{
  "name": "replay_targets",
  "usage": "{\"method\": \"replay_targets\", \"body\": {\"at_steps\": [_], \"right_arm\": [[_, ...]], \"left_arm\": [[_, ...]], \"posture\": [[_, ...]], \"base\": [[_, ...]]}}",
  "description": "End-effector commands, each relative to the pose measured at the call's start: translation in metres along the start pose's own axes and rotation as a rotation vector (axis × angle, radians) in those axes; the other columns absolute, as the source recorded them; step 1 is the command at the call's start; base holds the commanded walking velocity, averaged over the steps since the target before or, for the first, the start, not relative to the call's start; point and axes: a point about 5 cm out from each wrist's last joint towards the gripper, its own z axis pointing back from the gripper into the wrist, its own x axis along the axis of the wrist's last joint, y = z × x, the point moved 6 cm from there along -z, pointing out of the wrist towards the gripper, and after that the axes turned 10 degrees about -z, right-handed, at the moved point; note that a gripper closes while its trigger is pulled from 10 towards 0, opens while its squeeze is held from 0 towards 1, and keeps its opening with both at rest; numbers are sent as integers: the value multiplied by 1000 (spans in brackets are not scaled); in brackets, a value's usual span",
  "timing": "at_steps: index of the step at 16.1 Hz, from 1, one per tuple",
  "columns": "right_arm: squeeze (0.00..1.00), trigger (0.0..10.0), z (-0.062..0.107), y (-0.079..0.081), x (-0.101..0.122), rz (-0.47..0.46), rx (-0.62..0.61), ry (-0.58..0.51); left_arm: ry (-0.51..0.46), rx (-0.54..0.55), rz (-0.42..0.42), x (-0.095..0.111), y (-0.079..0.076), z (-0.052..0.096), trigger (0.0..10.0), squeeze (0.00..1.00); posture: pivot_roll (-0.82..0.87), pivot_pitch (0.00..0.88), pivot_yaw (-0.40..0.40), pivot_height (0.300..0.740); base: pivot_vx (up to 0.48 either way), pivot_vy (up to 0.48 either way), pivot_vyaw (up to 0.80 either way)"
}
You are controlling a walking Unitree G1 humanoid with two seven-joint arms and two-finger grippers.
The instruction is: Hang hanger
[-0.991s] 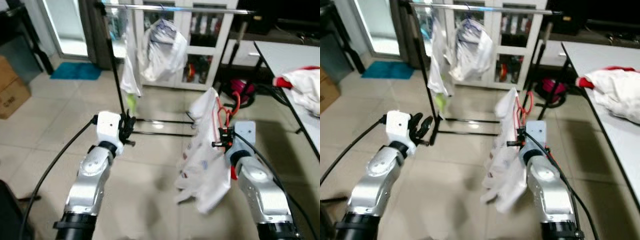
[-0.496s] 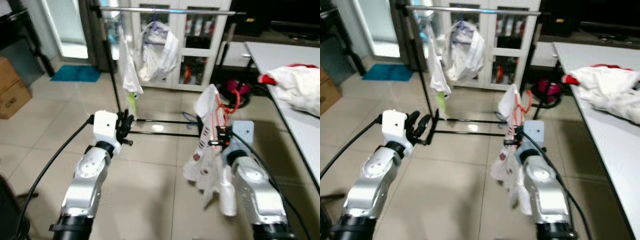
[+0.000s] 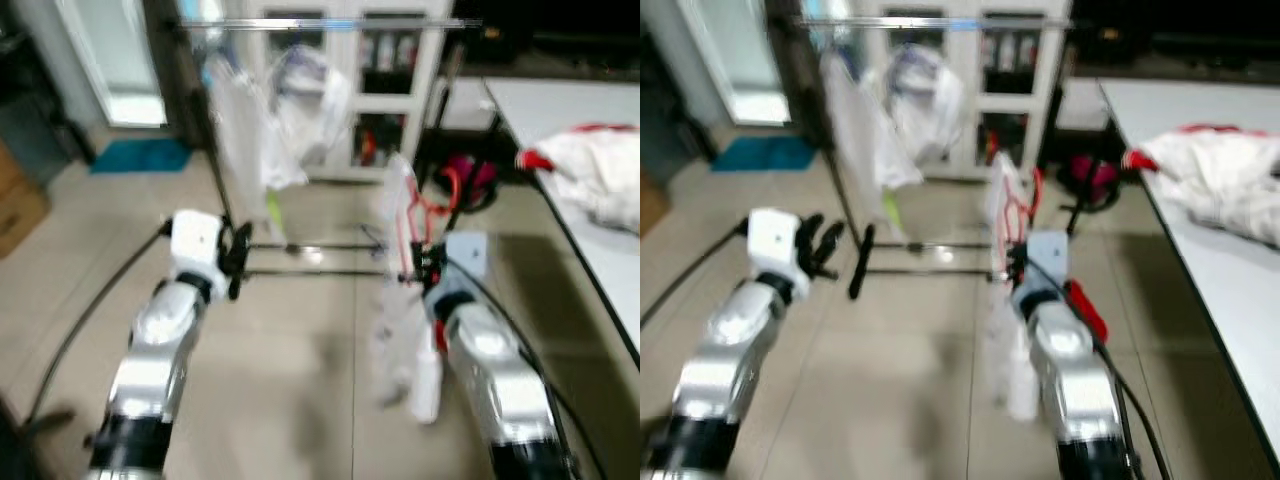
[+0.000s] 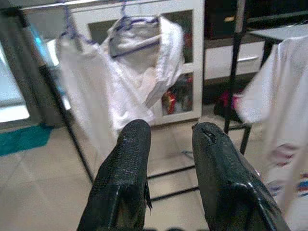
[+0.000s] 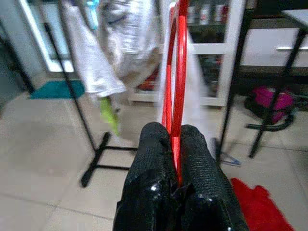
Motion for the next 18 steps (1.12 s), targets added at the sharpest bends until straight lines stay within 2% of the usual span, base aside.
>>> {"method": "replay_targets", "body": {"at_steps": [1,3,6,10,14,18], "right_arm": [[0,10000,0,-11,12,11,-29,-46],[0,10000,-8,-7,13,17,-10,-45],[0,10000,-7,-4,15,19,1,-47],[0,10000,2,-12,13,28,-18,-45],[0,10000,3,-19,10,-1,-47,-34],[0,10000,-3,-14,10,-2,-29,-36]], "left_arm": [[-22,-19,3,7,-8,-3,10000,0],[-29,-19,0,10,-7,0,10000,0],[-12,-24,-1,4,-7,4,10000,0],[-15,-48,7,5,-13,-5,10000,0],[-32,-84,-2,11,-19,-7,10000,0],[-34,-106,-33,12,-17,0,10000,0]], "posture": [[-112,0,9,740],[-91,0,-7,740],[-112,0,-3,740],[-165,0,30,740],[-147,0,36,740],[-102,0,22,740]], "base": [[420,0,0],[418,0,0],[423,0,0],[420,0,0],[420,0,0],[421,0,-800]]}}
